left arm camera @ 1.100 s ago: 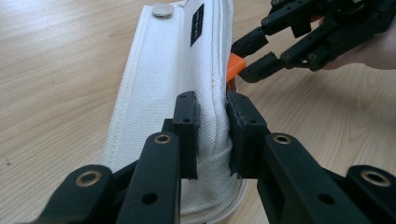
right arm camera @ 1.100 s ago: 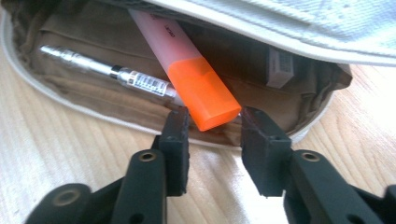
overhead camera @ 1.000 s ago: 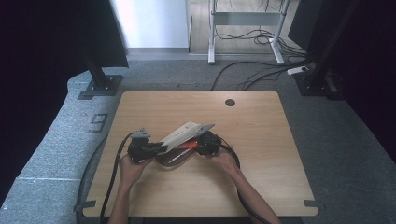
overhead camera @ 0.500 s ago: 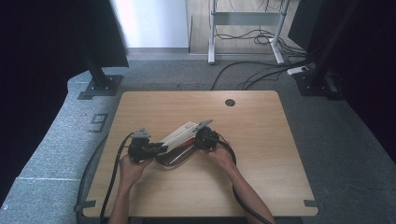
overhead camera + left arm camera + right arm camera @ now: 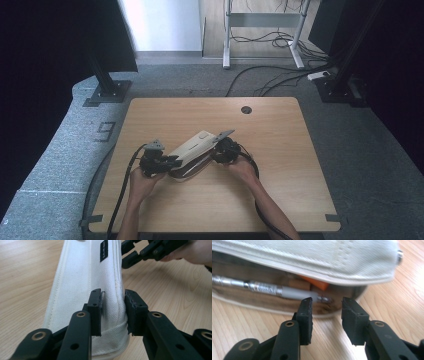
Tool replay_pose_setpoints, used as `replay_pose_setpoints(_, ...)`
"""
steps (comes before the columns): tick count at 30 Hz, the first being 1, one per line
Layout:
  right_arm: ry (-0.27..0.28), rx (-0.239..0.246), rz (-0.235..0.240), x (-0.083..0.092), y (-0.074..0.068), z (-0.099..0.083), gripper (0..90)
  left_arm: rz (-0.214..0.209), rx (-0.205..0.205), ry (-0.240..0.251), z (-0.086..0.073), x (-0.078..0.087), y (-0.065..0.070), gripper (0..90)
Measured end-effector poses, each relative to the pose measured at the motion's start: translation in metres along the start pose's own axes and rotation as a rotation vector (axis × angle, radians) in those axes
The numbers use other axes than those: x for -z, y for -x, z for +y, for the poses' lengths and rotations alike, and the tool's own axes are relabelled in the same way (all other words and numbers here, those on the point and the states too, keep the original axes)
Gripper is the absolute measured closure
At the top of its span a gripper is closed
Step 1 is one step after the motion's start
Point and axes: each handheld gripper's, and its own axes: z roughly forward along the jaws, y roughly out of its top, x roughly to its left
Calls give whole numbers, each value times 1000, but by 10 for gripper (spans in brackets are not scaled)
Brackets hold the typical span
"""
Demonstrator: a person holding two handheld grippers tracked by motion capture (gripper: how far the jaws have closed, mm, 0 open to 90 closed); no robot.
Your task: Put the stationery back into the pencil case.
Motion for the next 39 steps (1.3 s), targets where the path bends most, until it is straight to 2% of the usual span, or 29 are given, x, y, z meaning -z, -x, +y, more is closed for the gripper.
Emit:
replay_pose_setpoints(3, -10, -20, 12, 5, 5, -6, 549, -7, -5, -14, -2, -4, 2, 650)
replay_pose_setpoints(8, 7, -45, 17, 14, 11, -15, 512, -25, -3, -19, -5, -10, 3, 619)
replay_pose_setpoints(11, 11, -48, 13, 19, 14, -19, 491, -40, -10, -27, -7, -15, 5, 560)
replay_pose_setpoints(21, 18, -52, 16, 21, 14, -26, 449, -22, -61, -54, -13, -25, 13, 452)
replay_pose_setpoints(28, 33, -46, 20, 24, 11, -27, 422, -19, -85, -41, -12, -23, 18, 344)
replay_pose_setpoints(33, 61, -39, 19, 30, 8, -28, 358, -2, -92, -44, -11, -21, 20, 205)
replay_pose_setpoints(37, 90, -31, 15, 37, 4, -29, 287, -6, -82, -43, -10, -17, 23, 160)
replay_pose_setpoints(39, 106, -24, 17, 41, 2, -31, 273, -8, -97, -60, -10, -15, 25, 145)
